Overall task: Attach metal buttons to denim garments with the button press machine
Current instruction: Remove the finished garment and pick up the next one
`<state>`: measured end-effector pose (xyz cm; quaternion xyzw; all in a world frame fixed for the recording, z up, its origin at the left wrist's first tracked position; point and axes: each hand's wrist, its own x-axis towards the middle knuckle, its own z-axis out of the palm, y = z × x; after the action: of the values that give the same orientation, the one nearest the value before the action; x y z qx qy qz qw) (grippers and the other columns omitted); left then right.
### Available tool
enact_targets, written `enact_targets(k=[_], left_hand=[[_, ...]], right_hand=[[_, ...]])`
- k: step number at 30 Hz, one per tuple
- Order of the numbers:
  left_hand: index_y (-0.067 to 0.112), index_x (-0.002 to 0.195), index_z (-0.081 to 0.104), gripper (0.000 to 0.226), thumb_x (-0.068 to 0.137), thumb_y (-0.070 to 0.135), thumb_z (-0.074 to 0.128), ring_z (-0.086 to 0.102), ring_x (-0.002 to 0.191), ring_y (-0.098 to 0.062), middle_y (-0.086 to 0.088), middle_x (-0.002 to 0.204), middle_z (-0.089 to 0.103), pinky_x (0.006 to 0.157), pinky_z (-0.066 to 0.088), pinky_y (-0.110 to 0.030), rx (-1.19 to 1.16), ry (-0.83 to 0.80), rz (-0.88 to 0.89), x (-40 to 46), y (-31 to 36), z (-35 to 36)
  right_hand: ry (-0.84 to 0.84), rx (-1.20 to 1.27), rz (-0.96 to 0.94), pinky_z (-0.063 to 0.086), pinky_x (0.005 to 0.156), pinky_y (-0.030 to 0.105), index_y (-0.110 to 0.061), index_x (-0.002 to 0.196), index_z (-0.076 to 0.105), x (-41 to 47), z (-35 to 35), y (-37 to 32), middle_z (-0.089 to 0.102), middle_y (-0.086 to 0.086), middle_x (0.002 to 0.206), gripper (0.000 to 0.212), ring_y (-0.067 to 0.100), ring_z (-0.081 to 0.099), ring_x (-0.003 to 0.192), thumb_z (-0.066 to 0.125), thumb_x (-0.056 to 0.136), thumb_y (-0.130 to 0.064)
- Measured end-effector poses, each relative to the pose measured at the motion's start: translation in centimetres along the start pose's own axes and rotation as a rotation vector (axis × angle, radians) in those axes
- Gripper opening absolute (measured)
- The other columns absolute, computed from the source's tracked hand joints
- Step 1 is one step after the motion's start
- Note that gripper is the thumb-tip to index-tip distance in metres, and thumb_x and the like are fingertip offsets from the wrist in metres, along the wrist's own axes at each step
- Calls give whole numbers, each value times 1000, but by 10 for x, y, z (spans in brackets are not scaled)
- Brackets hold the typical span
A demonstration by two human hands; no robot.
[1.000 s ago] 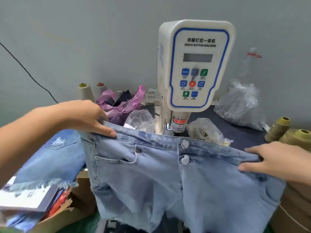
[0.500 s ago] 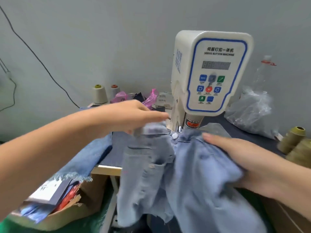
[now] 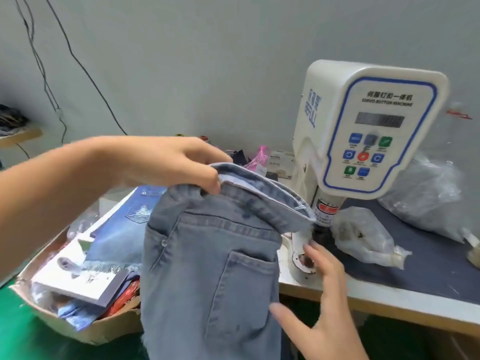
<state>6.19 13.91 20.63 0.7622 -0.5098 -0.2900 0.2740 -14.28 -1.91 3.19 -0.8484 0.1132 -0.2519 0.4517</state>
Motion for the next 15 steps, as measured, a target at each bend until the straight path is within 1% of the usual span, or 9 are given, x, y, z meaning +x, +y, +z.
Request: enact_targets(k=[2, 3, 4, 6, 8, 11, 13, 14, 15], left_hand=[[20, 82, 74, 31, 53, 21, 62, 69, 67, -13, -3, 78, 73, 54, 54, -19, -98, 102, 17, -2, -6, -23], [19, 78, 75, 30, 54, 15, 59, 67, 63, -13, -3, 74, 72, 51, 52, -17, -115, 149, 14, -1, -9, -35], [16, 77, 74, 29, 56, 12, 55, 66, 62, -14, -4, 73, 71, 50, 50, -16, -100, 190, 0, 1, -11, -48], [9, 75, 69, 26, 57, 14, 50, 61, 61, -17, -4, 69, 66, 49, 45, -16, 24, 291, -56, 6, -18, -77], [5, 77, 62, 28, 58, 22, 51, 56, 69, -21, -5, 71, 61, 61, 45, -25, 133, 455, -133, 19, -29, -110], [19, 104, 63, 38, 68, 32, 58, 59, 97, -26, -6, 102, 66, 90, 47, -38, 283, 855, -159, 42, -67, -155], [14, 126, 53, 51, 79, 32, 61, 52, 117, -35, -16, 122, 59, 101, 42, -44, 549, 1068, -252, 58, -108, -161], [12, 132, 49, 54, 84, 31, 62, 46, 123, -39, -21, 129, 53, 105, 38, -48, 621, 1063, -328, 66, -131, -154], [11, 137, 45, 58, 86, 33, 62, 42, 127, -41, -24, 135, 48, 107, 35, -49, 632, 976, -411, 74, -155, -138]], right_hand=[[-225, 246, 315, 24, 102, 11, -69, 127, 0, 0, 21, 13, 19, -35, 144, 115, -13, 21, 132, 80, 44, -60], [-356, 349, 361, 31, 102, 13, -61, 132, 2, 7, 28, 13, 30, -30, 144, 119, -12, 31, 129, 81, 43, -58], [-423, 425, 341, 40, 98, 16, -52, 134, 16, 17, 35, 12, 48, -25, 137, 110, -10, 46, 121, 82, 46, -52], [-379, 500, 249, 51, 90, 27, -36, 117, 49, 48, 52, 4, 69, -12, 111, 71, 2, 64, 102, 78, 52, -41], [-345, 635, 193, 51, 89, 36, -27, 101, 60, 88, 72, -14, 71, -3, 98, 43, 13, 66, 93, 74, 61, -33], [-322, 798, 221, 51, 77, 29, -24, 96, 62, 150, 106, -30, 68, 3, 91, 26, 15, 63, 82, 70, 71, -21], [-281, 630, 281, 50, 79, 25, -20, 115, 55, 184, 128, -29, 65, 5, 105, 39, 13, 62, 88, 71, 79, -22], [-275, 504, 325, 49, 87, 27, -17, 131, 45, 195, 140, -23, 60, 6, 118, 56, 15, 60, 101, 71, 82, -24], [-273, 339, 367, 44, 98, 32, -15, 144, 28, 202, 149, -13, 49, 8, 134, 75, 22, 53, 117, 70, 83, -28]])
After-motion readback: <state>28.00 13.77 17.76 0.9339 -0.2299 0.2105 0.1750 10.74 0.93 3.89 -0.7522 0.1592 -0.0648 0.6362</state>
